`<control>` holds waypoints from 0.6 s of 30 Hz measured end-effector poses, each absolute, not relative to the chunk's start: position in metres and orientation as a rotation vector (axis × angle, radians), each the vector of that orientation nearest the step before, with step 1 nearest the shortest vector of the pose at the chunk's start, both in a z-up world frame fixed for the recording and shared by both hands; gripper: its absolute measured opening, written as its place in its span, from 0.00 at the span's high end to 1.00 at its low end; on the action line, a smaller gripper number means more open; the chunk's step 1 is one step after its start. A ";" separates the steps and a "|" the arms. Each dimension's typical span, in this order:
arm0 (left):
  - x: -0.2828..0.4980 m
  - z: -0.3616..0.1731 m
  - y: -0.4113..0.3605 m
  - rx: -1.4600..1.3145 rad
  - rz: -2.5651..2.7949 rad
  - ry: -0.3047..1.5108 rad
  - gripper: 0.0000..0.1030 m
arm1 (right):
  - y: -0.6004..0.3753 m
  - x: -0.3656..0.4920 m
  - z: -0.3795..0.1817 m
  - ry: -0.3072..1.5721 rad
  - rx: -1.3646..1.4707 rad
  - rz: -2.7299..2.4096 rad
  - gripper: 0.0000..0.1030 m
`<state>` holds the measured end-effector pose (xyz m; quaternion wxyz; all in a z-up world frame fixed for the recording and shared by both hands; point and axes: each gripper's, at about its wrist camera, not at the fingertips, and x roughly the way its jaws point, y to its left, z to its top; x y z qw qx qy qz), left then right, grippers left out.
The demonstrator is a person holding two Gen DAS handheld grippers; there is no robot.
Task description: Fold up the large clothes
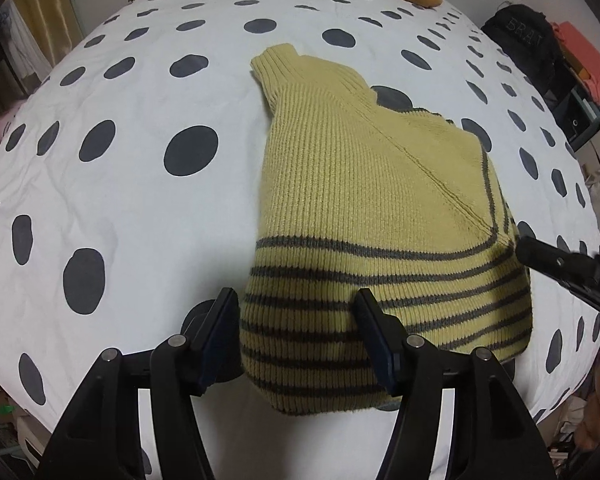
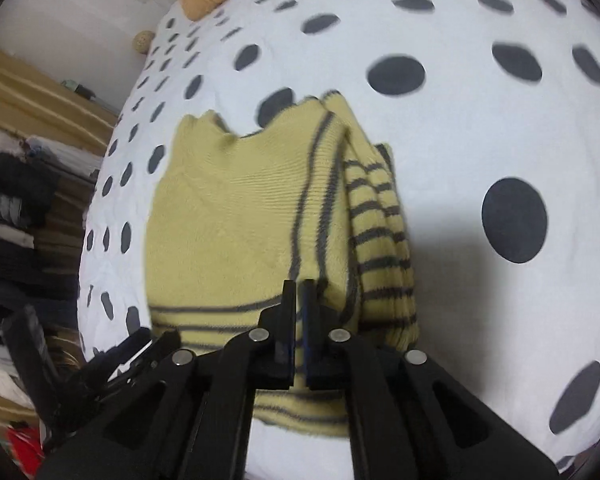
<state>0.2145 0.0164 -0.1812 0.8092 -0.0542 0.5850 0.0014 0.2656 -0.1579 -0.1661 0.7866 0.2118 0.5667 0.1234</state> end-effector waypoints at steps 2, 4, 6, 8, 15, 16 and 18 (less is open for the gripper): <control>0.211 -0.180 0.018 -0.123 0.006 1.253 0.40 | -0.148 0.255 -0.157 1.211 0.443 0.317 0.97; 0.207 -0.180 0.021 -0.135 0.013 1.261 0.40 | -0.141 0.246 -0.165 1.255 0.423 0.318 0.97; 0.201 -0.180 0.025 -0.166 0.017 1.289 0.40 | -0.142 0.246 -0.195 1.343 0.326 0.189 1.00; 0.189 -0.174 0.030 -0.154 0.063 1.303 0.42 | -0.154 0.243 -0.209 1.358 0.413 0.168 1.00; 0.144 -0.141 0.037 -0.188 0.129 1.339 0.40 | -0.120 0.205 -0.136 1.323 0.168 0.031 0.66; 0.138 -0.131 0.037 -0.191 0.136 1.335 0.39 | -0.115 0.198 -0.128 1.325 0.136 0.015 0.53; 0.129 -0.113 0.037 -0.188 0.147 1.317 0.36 | -0.103 0.186 -0.114 1.300 0.081 0.003 0.52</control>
